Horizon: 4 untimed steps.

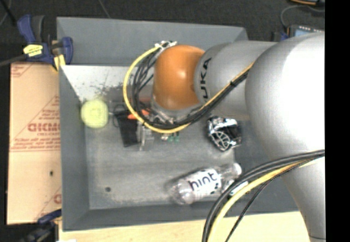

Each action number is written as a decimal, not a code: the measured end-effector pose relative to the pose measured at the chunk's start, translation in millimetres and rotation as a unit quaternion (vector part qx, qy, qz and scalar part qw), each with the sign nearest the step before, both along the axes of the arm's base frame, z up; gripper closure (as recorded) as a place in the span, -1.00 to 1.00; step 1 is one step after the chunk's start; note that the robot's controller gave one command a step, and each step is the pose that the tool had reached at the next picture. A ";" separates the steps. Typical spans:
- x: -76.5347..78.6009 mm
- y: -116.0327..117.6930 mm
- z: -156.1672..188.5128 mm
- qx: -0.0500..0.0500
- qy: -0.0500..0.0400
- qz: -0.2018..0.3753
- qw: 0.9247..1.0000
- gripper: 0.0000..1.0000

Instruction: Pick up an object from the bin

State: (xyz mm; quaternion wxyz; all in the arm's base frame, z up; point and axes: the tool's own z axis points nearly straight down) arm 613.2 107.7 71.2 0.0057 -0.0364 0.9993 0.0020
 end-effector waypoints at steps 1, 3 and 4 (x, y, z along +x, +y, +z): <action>4.9 6.7 -0.1 0.000 0.000 -0.029 1.000 1.00; 36.8 43.8 2.2 0.002 -0.002 -0.110 0.994 1.00; 31.6 35.2 50.1 -0.001 0.001 0.023 1.000 1.00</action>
Offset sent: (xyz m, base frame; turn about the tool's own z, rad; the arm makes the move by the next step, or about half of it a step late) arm 0.0394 0.0493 -0.0012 0.3213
